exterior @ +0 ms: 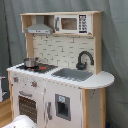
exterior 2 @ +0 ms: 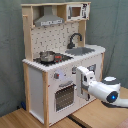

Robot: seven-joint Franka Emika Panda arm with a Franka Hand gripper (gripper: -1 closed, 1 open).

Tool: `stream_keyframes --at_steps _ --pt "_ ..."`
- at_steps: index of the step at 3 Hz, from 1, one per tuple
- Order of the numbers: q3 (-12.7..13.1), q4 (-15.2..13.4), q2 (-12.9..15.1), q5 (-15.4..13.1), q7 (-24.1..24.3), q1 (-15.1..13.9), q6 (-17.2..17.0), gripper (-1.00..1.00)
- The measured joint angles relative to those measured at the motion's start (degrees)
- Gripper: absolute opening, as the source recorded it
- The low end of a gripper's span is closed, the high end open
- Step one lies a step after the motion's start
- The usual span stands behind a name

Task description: Play with the kitchen

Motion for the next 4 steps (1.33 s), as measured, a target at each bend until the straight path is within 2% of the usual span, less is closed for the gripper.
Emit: stream_keyframes --at_steps 1,2,3,4 --pt "0.28 -1.51 0.0 0.0 5.48 -0.51 -0.59 1.0" --pt "2.51 1.23 -0.01 -2.77 6.1 -4.29 0.96 1.0" --pt "3.1 2.6 -0.01 -5.01 5.99 -8.03 4.62 1.0" --pt "6.43 2.32 -0.02 -5.15 6.92 -11.61 8.17 1.0"
